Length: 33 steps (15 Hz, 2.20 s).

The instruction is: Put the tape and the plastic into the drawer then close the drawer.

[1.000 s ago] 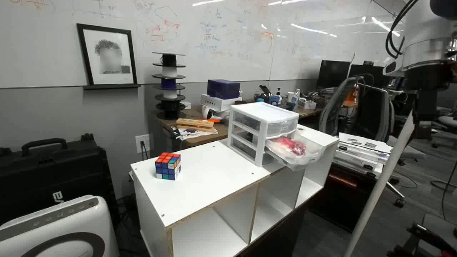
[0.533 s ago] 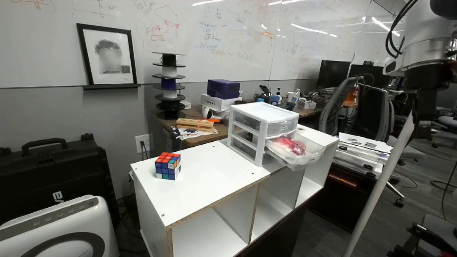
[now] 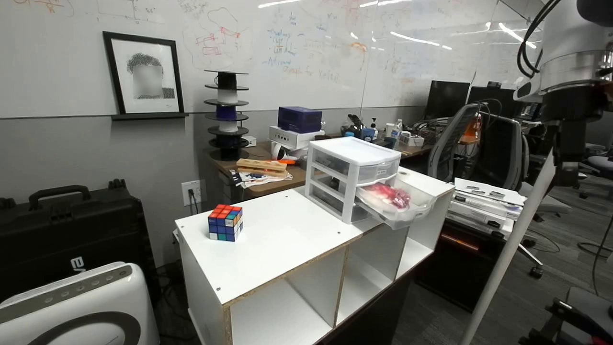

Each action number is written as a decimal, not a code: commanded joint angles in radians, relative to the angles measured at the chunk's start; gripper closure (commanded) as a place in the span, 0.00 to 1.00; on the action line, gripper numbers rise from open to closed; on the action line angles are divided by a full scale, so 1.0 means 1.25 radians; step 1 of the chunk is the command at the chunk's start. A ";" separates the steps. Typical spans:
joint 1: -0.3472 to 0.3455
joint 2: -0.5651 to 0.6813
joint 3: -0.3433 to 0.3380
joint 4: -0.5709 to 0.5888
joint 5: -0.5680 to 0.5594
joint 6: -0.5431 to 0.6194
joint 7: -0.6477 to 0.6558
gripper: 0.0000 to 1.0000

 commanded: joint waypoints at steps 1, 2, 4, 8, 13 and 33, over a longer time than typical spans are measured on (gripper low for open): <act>-0.020 0.002 0.019 0.001 0.007 -0.001 -0.006 0.00; -0.020 0.002 0.019 0.001 0.007 -0.001 -0.006 0.00; -0.020 0.002 0.019 0.001 0.007 -0.001 -0.006 0.00; -0.021 0.005 0.023 0.004 -0.007 0.003 -0.007 0.00; -0.020 0.118 0.024 0.190 -0.065 -0.048 -0.037 0.00; -0.234 0.923 0.144 1.001 -0.087 0.243 -0.252 0.00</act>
